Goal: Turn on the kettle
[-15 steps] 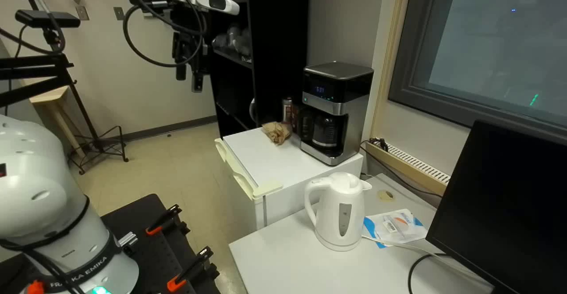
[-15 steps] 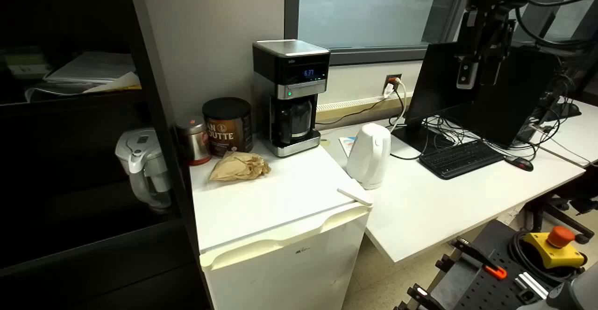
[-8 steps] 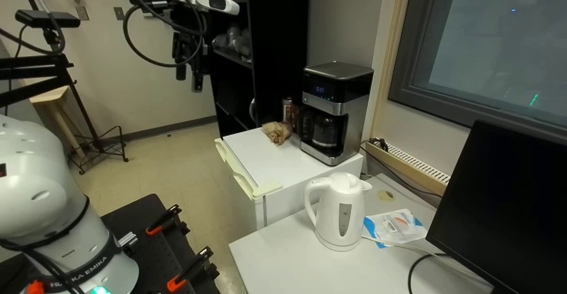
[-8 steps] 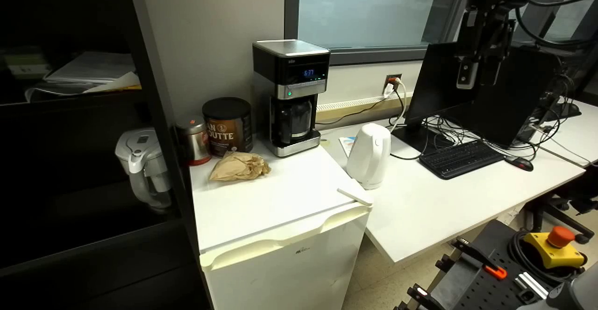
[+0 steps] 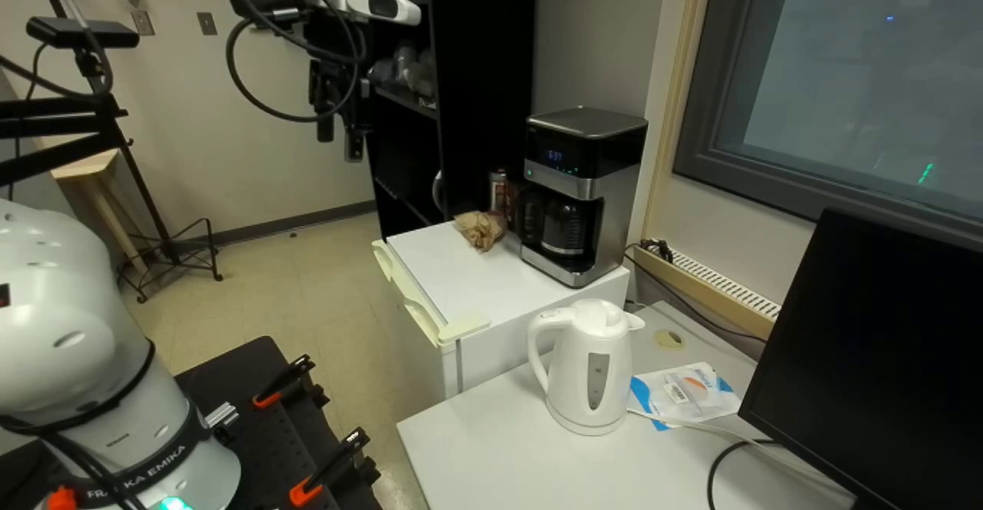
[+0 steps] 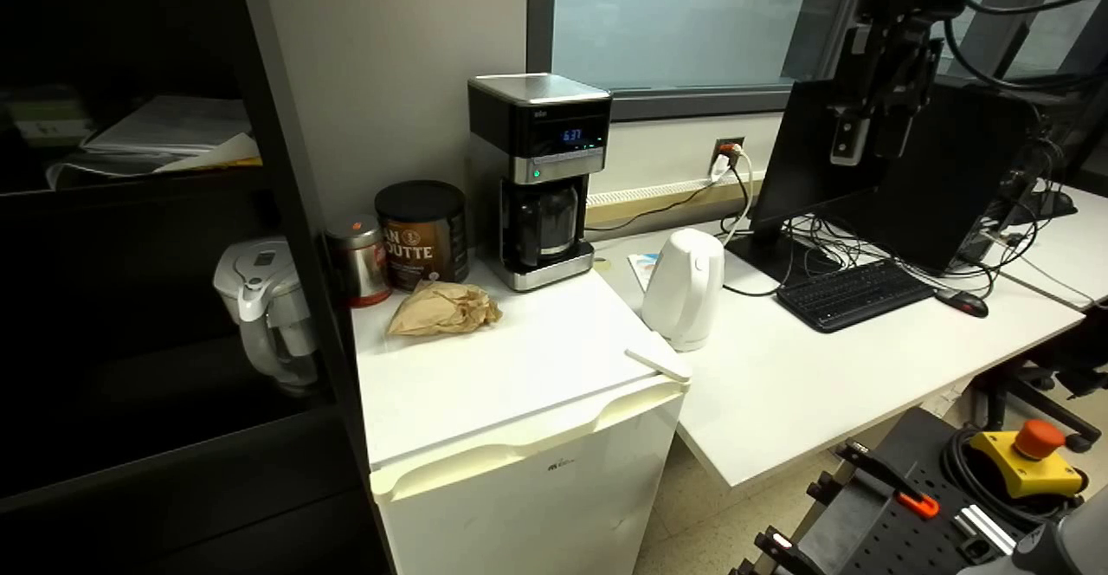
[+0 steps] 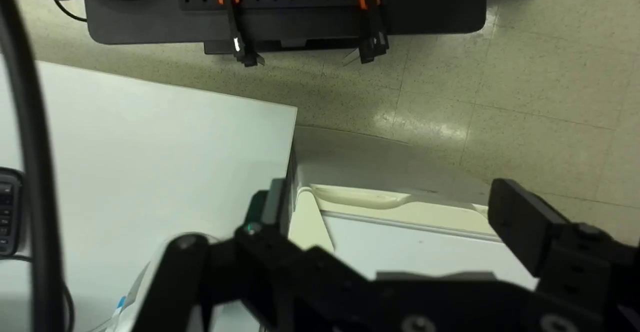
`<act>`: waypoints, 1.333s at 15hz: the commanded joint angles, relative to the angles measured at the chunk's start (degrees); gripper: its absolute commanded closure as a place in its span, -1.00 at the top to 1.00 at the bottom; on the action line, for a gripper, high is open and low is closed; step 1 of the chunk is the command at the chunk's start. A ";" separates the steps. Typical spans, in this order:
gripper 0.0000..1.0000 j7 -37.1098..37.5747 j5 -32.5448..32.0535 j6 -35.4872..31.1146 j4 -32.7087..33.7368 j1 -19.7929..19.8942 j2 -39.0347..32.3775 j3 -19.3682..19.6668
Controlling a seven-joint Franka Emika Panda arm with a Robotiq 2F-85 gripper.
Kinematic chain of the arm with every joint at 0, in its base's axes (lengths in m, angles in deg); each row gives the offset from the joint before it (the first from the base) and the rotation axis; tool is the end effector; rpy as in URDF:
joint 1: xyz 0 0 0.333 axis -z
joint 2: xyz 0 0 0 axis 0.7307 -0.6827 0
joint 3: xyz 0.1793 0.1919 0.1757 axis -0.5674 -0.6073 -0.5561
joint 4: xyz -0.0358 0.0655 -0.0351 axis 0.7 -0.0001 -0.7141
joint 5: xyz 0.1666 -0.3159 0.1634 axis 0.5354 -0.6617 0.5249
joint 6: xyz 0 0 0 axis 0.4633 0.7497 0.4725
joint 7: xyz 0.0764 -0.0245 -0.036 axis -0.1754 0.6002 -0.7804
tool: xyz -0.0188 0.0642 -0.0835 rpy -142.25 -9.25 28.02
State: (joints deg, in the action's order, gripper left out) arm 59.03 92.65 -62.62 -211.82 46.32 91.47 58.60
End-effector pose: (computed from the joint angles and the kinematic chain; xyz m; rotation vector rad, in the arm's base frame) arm 0.3457 0.0148 0.5489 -3.0837 0.0615 0.2556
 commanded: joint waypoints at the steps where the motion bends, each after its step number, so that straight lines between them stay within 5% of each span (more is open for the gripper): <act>1: 1.00 -1.30 -2.36 -6.37 -1.80 0.91 -1.96 0.10; 14: 1.00 -3.42 -10.22 -36.47 -4.33 5.98 -18.64 4.70; 15: 0.50 -3.47 -10.77 -38.83 -3.93 6.44 -20.66 5.05; 20: -0.12 -3.52 -11.67 -48.30 -1.61 7.75 -29.17 6.31</act>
State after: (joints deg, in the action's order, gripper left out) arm 56.42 82.12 -107.05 -216.41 53.69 67.58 64.30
